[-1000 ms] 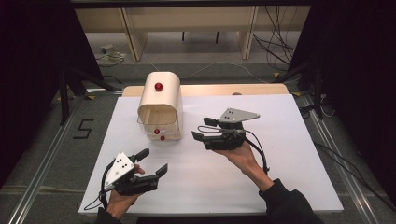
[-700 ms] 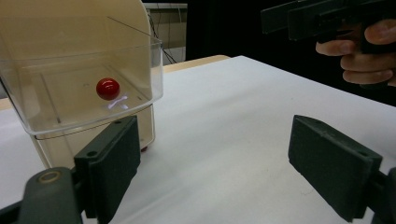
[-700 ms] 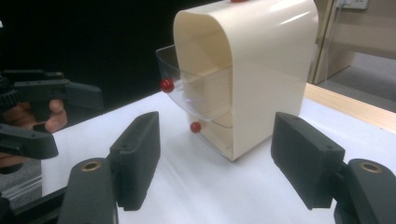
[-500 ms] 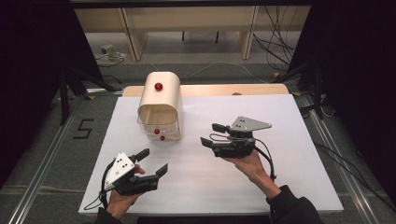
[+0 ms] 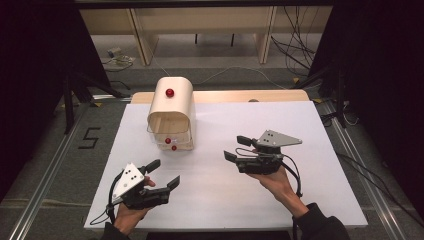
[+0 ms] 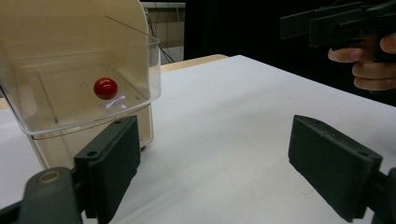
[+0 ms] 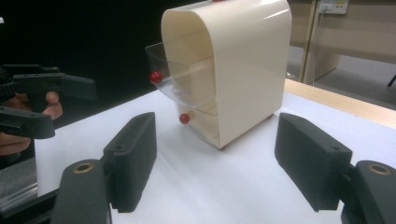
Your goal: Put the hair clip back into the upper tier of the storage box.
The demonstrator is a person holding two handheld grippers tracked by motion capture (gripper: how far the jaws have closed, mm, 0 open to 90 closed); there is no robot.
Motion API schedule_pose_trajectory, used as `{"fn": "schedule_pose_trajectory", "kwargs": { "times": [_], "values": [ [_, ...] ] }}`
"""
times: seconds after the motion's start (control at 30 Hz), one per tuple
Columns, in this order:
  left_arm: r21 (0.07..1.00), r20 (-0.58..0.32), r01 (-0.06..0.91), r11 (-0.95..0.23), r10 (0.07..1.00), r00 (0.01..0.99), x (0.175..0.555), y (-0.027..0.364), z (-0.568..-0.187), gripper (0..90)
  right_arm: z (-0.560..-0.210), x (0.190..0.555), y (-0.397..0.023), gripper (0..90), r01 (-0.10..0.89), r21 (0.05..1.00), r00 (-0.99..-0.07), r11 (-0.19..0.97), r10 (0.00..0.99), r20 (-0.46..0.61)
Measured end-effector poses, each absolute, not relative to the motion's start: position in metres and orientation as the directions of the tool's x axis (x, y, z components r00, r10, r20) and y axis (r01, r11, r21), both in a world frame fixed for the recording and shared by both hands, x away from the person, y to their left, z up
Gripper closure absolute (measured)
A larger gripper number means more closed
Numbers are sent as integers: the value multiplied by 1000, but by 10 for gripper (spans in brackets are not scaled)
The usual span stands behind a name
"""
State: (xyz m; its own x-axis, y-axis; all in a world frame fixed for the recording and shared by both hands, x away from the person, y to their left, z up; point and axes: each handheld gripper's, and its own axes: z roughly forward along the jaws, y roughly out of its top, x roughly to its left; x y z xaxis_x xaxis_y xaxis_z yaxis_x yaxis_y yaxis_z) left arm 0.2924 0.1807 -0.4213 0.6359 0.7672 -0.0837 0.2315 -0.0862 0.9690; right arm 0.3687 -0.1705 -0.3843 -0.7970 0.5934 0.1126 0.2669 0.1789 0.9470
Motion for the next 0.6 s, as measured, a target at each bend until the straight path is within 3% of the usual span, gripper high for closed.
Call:
{"fn": "schedule_pose_trajectory", "kwargs": {
  "times": [0.6],
  "values": [
    [967, -83, 235, -94, 757, 648, 292, 180, -421, 164, -393, 360, -204, 191, 274, 955, -770, 117, 622, 145]
  ]
}}
